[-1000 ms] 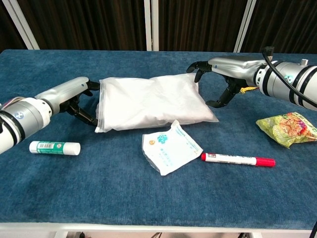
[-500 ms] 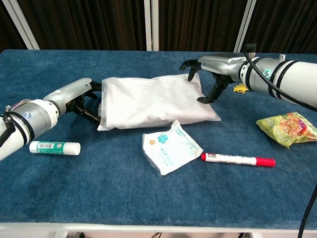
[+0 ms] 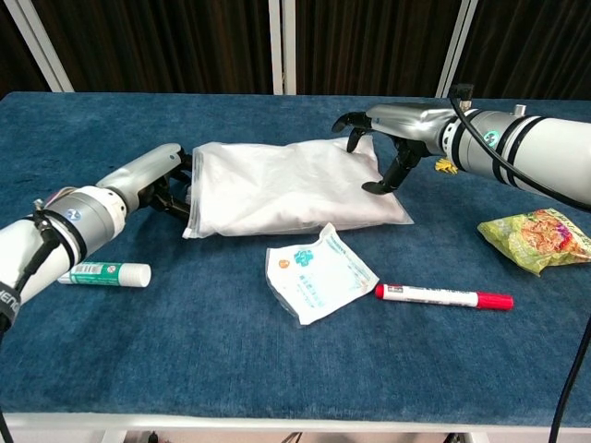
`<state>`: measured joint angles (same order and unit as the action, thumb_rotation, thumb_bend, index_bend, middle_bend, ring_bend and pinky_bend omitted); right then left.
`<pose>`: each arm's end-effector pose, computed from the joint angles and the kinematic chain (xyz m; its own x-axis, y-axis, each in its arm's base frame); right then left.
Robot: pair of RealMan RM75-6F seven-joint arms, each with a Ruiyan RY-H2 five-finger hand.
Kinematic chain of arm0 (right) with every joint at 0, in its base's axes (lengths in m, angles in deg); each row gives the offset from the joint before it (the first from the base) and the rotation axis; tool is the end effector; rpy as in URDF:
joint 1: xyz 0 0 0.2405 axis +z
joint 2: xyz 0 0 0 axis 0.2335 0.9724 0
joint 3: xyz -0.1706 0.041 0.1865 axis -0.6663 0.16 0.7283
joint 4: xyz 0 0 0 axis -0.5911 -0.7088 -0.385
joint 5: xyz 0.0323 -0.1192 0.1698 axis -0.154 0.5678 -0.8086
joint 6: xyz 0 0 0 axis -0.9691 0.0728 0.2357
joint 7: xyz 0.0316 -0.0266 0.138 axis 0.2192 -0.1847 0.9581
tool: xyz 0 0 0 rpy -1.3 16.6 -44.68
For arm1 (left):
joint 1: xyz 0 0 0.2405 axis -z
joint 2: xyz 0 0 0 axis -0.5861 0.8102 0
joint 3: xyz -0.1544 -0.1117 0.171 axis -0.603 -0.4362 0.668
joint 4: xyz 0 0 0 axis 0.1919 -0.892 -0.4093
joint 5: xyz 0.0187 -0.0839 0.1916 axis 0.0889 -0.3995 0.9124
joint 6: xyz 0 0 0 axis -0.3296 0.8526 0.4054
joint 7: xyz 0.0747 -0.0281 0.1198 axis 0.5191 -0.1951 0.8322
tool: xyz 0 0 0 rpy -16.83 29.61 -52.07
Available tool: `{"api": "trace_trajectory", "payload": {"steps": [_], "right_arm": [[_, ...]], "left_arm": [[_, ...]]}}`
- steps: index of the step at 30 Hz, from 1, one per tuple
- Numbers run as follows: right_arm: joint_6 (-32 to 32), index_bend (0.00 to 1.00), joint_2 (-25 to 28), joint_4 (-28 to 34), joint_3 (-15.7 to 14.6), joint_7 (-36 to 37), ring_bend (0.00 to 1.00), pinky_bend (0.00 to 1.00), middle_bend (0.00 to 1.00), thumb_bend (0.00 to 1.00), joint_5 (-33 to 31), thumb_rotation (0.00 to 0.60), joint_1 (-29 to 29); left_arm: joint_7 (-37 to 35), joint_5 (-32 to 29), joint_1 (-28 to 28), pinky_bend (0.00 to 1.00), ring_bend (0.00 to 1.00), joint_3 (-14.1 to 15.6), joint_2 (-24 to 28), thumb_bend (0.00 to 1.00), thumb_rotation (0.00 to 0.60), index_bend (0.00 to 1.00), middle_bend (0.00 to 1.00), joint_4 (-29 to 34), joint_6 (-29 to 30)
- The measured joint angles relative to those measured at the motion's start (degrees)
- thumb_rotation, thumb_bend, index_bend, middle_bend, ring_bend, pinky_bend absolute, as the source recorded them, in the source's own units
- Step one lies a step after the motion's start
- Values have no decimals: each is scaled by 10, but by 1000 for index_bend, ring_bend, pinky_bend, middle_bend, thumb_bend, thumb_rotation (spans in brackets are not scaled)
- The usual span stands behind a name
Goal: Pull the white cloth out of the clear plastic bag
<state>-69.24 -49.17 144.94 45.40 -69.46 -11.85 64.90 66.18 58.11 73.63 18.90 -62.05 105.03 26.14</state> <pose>-0.1232 -0.3731 -0.0462 0.4203 -0.3961 0.8164 -0.8885 -0.3625 0.2815 -0.1686 0.3363 -0.1007 -0.0683 0.3610 0.9301 0.9900 -0.0905 0.1078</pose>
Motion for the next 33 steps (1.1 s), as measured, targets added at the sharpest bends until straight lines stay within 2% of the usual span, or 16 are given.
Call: {"api": "trace_trajectory", "payload": {"steps": [7,12,16,21,26,33], "right_arm": [[-28,93,54,51,-4,23,47,99,210,327,30,600,-29],[-60,92,104,107,-22,30,72,103,230,291,41,600,-67],[-84,122,121,146,-39,20,99,129,277,202,24,600,-93],[-107,186,106,165,-46,-19,122,158,315,199,-22,600,-102],[-100,201,86,124,-31,-46,122,158,311,280,-30,600,-77],[-51,203,36,-15,-13,-121,123,160,298,288,-26,600,2]], "left_arm": [[-23,27,-25,137,80,12,19,528,600,725,305,24,33],[-25,37,-45,137,80,23,42,526,600,726,305,56,54],[-14,38,-59,137,79,29,55,524,600,726,305,81,68],[0,27,-71,137,80,32,63,524,600,726,305,106,71],[22,28,-71,137,80,33,64,524,600,726,299,105,74],[30,24,-67,137,79,26,65,524,600,726,294,102,68]]}}
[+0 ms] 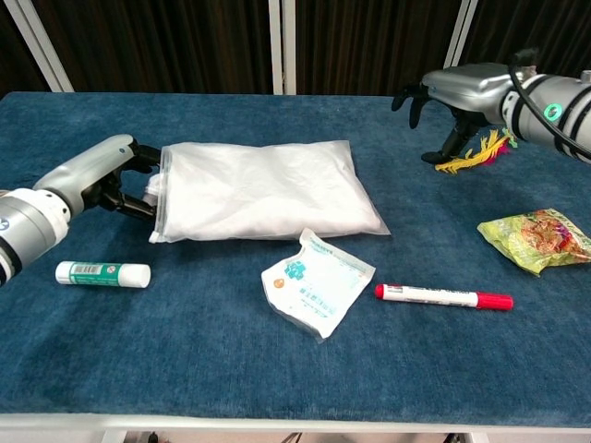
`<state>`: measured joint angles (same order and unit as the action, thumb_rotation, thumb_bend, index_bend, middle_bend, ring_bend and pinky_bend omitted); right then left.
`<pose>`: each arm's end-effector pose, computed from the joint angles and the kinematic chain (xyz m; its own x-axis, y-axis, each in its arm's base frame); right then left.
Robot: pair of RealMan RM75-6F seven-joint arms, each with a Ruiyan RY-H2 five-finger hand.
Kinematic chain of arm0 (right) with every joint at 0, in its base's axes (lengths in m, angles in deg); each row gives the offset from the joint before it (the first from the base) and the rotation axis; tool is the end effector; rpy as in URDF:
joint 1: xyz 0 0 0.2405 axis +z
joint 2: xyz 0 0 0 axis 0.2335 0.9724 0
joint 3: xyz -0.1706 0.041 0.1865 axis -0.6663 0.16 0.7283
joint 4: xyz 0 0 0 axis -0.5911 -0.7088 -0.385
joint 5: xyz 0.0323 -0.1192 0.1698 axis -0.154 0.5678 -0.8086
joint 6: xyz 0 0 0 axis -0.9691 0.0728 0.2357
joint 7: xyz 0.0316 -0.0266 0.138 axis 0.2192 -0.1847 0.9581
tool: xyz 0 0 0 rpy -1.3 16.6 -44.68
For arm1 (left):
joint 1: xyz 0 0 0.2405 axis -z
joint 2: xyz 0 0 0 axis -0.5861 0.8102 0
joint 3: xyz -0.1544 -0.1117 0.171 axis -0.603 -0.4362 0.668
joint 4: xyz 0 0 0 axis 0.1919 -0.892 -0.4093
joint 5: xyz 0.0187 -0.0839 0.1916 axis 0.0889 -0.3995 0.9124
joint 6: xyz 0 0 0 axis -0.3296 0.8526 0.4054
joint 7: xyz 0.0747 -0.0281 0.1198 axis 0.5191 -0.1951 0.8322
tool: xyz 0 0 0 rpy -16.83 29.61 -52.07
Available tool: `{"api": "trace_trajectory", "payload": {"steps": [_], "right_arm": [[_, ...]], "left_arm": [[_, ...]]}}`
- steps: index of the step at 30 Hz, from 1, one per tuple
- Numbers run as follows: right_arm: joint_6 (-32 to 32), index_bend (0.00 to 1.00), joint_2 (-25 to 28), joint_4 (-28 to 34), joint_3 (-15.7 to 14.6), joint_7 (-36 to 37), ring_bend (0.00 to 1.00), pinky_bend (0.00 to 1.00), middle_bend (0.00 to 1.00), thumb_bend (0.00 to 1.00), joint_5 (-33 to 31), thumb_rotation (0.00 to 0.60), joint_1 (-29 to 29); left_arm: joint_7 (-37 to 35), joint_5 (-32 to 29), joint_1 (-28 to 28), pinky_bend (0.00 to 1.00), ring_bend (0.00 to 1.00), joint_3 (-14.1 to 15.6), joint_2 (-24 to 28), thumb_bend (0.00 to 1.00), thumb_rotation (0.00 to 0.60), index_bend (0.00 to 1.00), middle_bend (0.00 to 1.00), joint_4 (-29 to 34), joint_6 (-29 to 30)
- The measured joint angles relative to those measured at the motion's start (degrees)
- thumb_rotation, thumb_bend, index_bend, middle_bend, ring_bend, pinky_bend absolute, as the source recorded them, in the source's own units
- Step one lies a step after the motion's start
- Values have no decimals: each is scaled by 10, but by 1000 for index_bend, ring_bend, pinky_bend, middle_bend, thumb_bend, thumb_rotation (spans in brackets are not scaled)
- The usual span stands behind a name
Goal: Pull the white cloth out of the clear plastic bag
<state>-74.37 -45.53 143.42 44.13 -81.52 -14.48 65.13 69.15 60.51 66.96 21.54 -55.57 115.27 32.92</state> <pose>-0.1453 -0.3954 -0.0097 0.6177 -0.2293 0.7522 -0.7757 -0.3348 0.5349 -0.1896 0.3086 -0.0675 -0.0597 0.3007 0.9518 0.9917 -0.0907 0.0908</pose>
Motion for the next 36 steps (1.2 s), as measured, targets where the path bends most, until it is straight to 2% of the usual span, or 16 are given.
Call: {"api": "trace_trajectory", "payload": {"steps": [8,15,24,31,36], "right_arm": [[68,206,-95,-181,9,-37,123,160,280,288,14,600,78],[127,333,-188,-322,14,-14,123,160,297,323,37,600,120],[152,431,-239,-411,23,75,123,160,327,342,89,600,134],[158,550,-256,-446,25,107,130,160,360,399,118,600,135],[158,575,-259,-460,28,120,142,160,371,445,128,600,130]], "left_arm": [[7,3,4,137,79,3,1,524,600,725,289,-5,-10],[3,4,4,137,79,4,3,524,600,726,283,-6,-13],[-5,9,1,137,79,6,5,523,600,726,276,-7,-12],[-8,10,-1,137,79,7,5,523,600,726,270,-9,-13],[-10,10,-2,137,79,8,4,524,600,726,268,-12,-14]]}}
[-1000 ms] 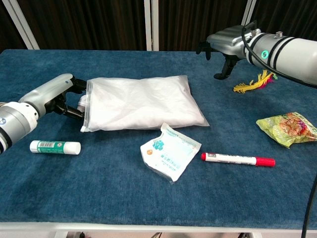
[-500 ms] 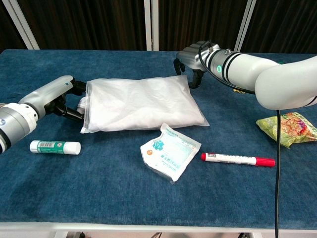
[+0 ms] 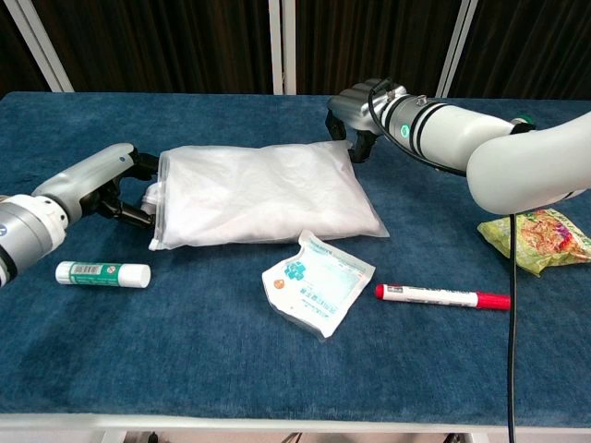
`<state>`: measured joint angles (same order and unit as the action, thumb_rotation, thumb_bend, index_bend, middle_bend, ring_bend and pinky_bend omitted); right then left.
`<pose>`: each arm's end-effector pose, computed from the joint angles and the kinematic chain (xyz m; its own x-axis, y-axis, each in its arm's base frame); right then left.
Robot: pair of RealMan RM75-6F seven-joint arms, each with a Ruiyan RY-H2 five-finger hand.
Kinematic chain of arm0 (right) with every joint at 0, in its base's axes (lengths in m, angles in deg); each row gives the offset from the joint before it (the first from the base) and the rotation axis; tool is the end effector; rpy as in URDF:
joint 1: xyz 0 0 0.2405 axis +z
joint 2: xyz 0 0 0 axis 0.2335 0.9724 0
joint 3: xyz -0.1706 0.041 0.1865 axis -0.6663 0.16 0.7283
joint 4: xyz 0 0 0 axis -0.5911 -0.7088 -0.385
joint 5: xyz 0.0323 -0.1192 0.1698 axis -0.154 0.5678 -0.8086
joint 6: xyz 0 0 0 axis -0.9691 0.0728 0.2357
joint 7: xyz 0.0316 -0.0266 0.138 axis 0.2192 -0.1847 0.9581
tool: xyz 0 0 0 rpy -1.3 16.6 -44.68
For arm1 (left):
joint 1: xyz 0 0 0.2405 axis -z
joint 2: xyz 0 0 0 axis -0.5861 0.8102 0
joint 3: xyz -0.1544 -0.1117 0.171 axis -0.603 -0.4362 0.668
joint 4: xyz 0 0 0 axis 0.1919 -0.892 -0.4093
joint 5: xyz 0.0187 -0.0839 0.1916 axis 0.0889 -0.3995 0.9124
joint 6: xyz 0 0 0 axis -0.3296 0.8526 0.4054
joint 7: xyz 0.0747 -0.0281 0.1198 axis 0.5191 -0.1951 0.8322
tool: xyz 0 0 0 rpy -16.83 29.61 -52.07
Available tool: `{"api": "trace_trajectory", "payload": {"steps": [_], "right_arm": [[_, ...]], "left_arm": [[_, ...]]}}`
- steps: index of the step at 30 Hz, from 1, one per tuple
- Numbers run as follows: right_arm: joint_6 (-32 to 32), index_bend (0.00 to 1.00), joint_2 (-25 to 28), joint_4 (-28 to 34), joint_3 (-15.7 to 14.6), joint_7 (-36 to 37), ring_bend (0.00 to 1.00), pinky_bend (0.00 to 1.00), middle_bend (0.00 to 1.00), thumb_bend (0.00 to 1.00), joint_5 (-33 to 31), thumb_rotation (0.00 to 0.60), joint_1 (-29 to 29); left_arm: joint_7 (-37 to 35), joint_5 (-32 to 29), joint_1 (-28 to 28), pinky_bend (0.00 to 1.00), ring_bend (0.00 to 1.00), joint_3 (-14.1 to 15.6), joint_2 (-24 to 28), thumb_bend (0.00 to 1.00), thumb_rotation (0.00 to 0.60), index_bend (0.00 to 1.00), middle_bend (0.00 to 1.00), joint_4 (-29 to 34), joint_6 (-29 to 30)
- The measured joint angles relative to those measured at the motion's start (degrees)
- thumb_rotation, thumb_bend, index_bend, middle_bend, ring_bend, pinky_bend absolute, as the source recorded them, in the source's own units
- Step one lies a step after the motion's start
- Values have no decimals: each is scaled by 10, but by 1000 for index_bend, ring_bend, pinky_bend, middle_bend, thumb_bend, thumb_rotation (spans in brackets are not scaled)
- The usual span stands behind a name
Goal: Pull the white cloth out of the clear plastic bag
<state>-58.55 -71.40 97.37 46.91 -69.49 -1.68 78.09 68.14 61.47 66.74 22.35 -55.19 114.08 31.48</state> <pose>-0.1058 -0.4573 -0.0978 0.7464 -0.1654 0.6447 -0.6434 -0.4269 0.6354 -0.1970 0.3070 -0.0697 -0.0382 0.3251 0.9449 0.9928 -0.0948 0.0727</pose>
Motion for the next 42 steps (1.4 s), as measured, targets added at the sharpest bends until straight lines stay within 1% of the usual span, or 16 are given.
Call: {"api": "trace_trajectory", "payload": {"steps": [4,9,11,18,22,25,29,35,42], "right_arm": [[-1,584,3,0,2,10,153,161,380,475,9,600,-5],[-1,594,-1,-2,7,19,155,161,382,476,17,600,-4],[-3,613,-3,-3,8,22,161,162,390,476,20,600,-4],[-16,761,-13,-14,10,37,175,165,444,477,34,600,-6],[-34,877,-19,-18,10,51,219,178,496,477,44,600,-12],[-55,926,-22,-20,10,69,240,189,518,480,53,600,-19],[-88,955,-18,-15,9,95,254,200,528,491,66,600,-35],[-138,962,21,30,6,117,255,208,530,499,82,600,-71],[-171,962,99,125,1,106,255,211,530,499,86,600,-121]], "left_arm": [[-1,1,1,137,79,0,-2,523,600,726,266,-3,-2],[-1,4,1,137,79,0,-2,523,600,726,264,-2,-1],[1,4,0,137,79,0,-1,523,600,726,263,0,0],[3,3,-2,137,79,1,3,524,600,726,261,3,0],[3,3,-3,137,79,0,6,524,600,726,260,5,1],[1,4,-3,137,79,-1,10,524,600,726,260,6,2],[-4,6,-5,137,79,-3,19,525,600,726,260,9,4],[-8,10,-9,137,78,-3,37,524,600,726,260,18,11],[-8,12,-20,137,79,-3,62,525,600,726,259,33,23]]}}
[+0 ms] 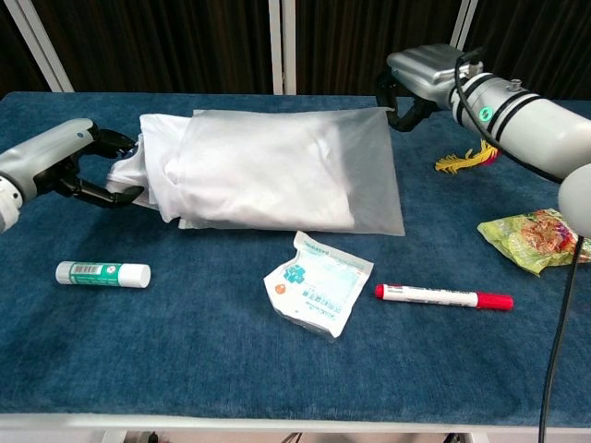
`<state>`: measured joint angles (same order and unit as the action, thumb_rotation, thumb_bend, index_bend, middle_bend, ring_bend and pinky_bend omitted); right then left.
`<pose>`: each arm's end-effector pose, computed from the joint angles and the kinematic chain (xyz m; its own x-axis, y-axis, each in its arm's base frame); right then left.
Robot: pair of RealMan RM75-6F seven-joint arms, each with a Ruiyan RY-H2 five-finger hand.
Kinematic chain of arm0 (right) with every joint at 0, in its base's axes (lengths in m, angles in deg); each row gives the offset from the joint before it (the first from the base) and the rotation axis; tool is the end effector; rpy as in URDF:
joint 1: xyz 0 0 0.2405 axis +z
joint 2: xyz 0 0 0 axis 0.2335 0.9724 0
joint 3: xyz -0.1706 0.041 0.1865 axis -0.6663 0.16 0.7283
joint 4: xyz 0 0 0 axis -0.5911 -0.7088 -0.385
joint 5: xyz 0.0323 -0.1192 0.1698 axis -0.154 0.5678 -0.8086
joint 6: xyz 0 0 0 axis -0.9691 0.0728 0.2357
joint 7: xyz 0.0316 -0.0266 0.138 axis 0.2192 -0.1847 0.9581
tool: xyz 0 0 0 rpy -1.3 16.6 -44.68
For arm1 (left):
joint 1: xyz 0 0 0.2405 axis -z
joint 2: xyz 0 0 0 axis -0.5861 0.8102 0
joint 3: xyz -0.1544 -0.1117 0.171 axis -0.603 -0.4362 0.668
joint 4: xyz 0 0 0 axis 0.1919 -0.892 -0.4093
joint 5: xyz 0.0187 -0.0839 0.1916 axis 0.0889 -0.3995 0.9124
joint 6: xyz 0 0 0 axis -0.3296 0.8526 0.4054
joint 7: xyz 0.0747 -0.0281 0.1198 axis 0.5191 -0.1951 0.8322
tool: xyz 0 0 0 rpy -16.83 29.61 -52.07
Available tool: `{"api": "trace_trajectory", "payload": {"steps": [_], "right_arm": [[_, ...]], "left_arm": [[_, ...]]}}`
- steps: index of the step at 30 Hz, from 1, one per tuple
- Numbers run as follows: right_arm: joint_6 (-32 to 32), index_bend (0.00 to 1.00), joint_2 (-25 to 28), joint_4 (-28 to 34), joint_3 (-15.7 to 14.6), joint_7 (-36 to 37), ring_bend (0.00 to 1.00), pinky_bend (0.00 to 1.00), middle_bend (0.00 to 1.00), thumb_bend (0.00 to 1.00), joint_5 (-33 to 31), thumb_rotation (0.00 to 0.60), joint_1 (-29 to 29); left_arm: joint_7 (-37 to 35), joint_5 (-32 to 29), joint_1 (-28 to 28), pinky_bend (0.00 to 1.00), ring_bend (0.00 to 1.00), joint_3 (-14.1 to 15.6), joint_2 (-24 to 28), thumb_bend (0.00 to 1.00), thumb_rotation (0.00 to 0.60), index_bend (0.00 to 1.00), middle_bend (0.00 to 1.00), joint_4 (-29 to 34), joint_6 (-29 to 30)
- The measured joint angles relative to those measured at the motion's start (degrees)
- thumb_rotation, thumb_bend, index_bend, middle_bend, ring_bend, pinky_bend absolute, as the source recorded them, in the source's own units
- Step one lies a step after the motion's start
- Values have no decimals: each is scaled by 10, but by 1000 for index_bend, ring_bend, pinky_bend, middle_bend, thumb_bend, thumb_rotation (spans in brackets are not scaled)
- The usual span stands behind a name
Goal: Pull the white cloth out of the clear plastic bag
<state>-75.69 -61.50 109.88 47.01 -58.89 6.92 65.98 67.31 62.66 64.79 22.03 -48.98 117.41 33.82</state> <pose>-0.1563 -0.4400 -0.0319 0.5808 -0.0355 0.8133 -0.7709 -0.3448 0.5355 -0.2169 0.3115 -0.0314 -0.0145 0.2574 0.9662 0.9949 -0.0930 0.0397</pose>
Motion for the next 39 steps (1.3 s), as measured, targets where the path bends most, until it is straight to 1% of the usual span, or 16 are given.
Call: {"api": "trace_trajectory", "payload": {"steps": [6,10,15,21,23,24,27,28,29,30,31,32,33,34,36,39], "right_arm": [[-17,963,73,79,-3,-31,256,212,531,500,-13,600,-46],[-21,962,107,106,-4,-46,256,212,531,499,-30,600,-72],[-16,963,124,109,-7,-54,255,212,531,500,-48,600,-94],[-7,955,119,90,-10,-48,251,212,520,499,-54,600,-104],[-3,926,116,87,-12,-47,247,212,508,496,-54,600,-106],[-1,889,115,86,-13,-48,245,210,495,492,-54,600,-106],[12,686,117,92,-13,-57,227,190,430,477,-63,600,-108],[15,657,118,96,-12,-62,219,182,419,477,-66,600,-108],[15,619,121,100,-12,-68,203,168,402,476,-69,600,-109],[14,541,124,103,-12,-76,175,144,369,464,-71,600,-110],[14,394,127,106,-11,-81,123,103,309,425,-75,600,-111],[16,217,131,110,-11,-88,66,59,238,364,-81,600,-111],[22,104,137,118,-10,-100,31,30,183,303,-94,600,-112],[27,23,143,127,-9,-113,7,9,132,240,-107,600,-113],[34,0,161,160,-6,-146,0,0,78,183,-140,600,-117],[28,0,190,224,-3,-170,0,0,49,167,-170,600,-129]], "left_arm": [[5,-5,-9,137,79,-1,20,525,600,726,260,10,8],[7,-10,-18,137,79,-2,39,524,600,726,260,19,15],[10,-19,-28,137,79,-3,55,525,600,726,259,28,21],[13,-27,-34,137,79,-4,65,524,600,726,258,30,24],[13,-30,-35,137,79,-5,66,525,600,724,257,30,24],[13,-31,-36,137,78,-5,67,525,600,716,254,30,23],[11,-30,-37,137,79,-3,70,533,600,668,237,33,20],[13,-30,-37,137,79,-2,72,535,600,663,235,33,19],[14,-30,-37,137,79,-2,73,536,600,657,234,33,20],[14,-30,-37,137,77,-3,74,527,600,632,228,33,20],[13,-31,-38,136,72,-3,75,504,600,587,217,34,19],[12,-33,-38,136,66,-3,78,459,600,505,200,36,17],[12,-35,-38,135,58,-3,81,394,600,391,176,39,15],[12,-37,-39,135,56,-4,85,370,600,346,167,44,12],[11,-39,-40,135,51,-5,93,305,600,214,146,55,11],[11,-38,-45,135,51,-5,110,275,600,159,142,73,16]]}}
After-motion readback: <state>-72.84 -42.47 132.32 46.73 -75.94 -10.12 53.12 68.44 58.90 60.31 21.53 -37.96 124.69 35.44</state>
